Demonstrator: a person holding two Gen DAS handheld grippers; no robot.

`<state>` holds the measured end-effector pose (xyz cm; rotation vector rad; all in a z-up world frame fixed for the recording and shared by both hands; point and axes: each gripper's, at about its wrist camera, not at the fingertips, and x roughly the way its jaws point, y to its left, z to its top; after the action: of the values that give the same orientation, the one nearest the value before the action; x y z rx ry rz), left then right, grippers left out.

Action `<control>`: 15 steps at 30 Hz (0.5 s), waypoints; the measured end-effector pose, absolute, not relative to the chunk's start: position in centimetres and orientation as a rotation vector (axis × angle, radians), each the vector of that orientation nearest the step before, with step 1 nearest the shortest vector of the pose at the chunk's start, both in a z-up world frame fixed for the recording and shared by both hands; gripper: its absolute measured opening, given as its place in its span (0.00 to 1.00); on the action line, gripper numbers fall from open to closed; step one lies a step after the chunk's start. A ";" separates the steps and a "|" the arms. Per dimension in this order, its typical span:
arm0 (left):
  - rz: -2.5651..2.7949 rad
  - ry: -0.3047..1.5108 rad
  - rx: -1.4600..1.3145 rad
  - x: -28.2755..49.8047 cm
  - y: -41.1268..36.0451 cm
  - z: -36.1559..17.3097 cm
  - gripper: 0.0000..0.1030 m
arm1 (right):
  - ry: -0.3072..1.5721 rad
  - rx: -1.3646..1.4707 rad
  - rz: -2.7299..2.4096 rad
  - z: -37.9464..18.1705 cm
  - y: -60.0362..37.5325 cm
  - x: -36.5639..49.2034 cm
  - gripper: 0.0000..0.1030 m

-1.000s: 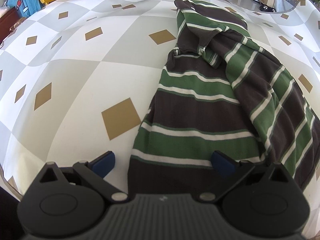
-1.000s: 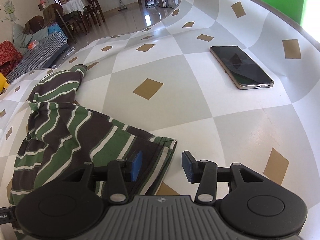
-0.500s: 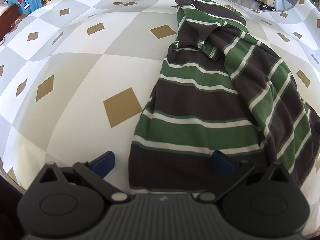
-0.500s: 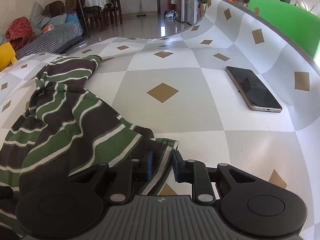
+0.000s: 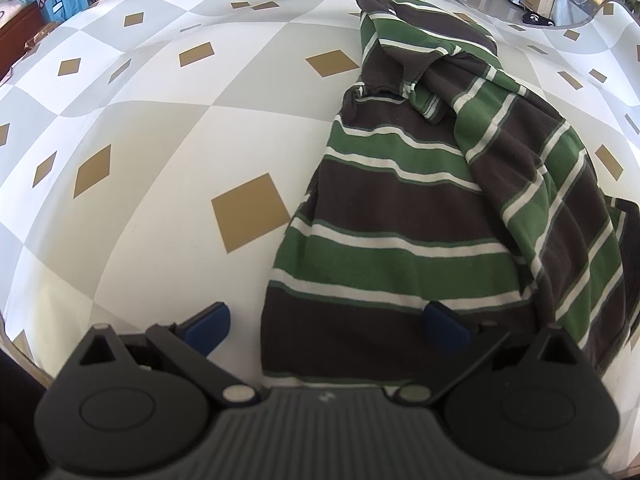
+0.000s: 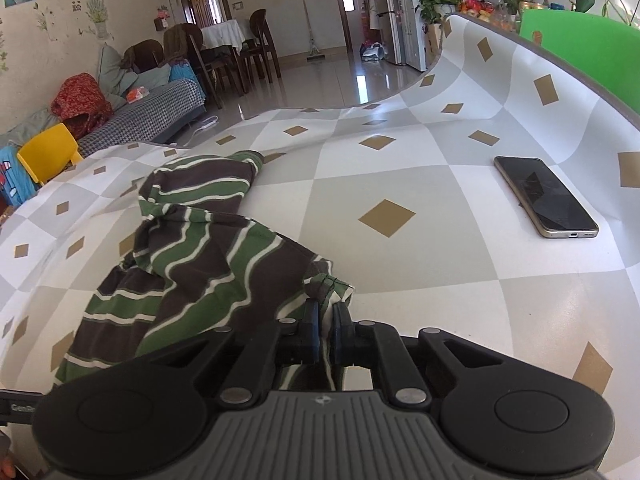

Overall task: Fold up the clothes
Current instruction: 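Close the right tool on the folded shirt edge again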

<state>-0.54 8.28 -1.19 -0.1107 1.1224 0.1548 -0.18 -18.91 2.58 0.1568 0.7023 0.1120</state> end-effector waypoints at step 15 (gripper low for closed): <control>0.244 1.099 -0.147 -0.7 10.5 -0.4 1.00 | 0.635 0.231 0.443 5.6 -13.8 -3.2 0.08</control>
<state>-0.71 10.53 -0.43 -0.1471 1.0992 0.2442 -3.22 -13.80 5.61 0.2314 0.6347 0.4433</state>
